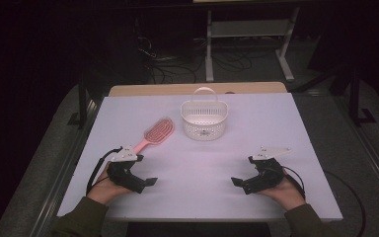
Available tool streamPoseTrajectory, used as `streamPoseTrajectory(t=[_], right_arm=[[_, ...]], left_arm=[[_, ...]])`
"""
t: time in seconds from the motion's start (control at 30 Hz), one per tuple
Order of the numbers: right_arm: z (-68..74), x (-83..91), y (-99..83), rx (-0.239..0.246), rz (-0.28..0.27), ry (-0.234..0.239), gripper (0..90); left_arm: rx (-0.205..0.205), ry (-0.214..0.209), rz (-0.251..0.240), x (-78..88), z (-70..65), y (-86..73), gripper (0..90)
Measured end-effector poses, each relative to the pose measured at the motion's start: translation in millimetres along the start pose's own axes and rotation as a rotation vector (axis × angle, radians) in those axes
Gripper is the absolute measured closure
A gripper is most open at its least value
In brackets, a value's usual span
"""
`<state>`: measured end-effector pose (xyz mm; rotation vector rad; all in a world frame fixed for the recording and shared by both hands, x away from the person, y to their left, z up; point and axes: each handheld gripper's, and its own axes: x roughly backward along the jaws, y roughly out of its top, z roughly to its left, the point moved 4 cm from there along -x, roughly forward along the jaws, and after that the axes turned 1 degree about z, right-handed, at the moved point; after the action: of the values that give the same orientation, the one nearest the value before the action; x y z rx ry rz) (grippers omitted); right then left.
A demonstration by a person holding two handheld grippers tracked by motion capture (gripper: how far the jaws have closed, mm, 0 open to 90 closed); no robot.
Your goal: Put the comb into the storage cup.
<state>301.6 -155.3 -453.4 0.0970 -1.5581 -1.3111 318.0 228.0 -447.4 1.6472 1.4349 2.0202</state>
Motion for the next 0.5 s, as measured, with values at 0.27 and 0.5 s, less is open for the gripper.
streamPoseTrajectory(t=[0.27,0.5], right_arm=[[-0.6,-1.1,-1.0,-0.010,0.004,0.005,0.0],[-0.7,-1.3,-1.4,-0.008,0.003,0.008,0.0]], left_arm=[[0.010,-0.010,-0.008,1.4,3.0,1.8,0.0],[0.023,-0.010,-0.018,3.0,6.8,6.8,0.0]])
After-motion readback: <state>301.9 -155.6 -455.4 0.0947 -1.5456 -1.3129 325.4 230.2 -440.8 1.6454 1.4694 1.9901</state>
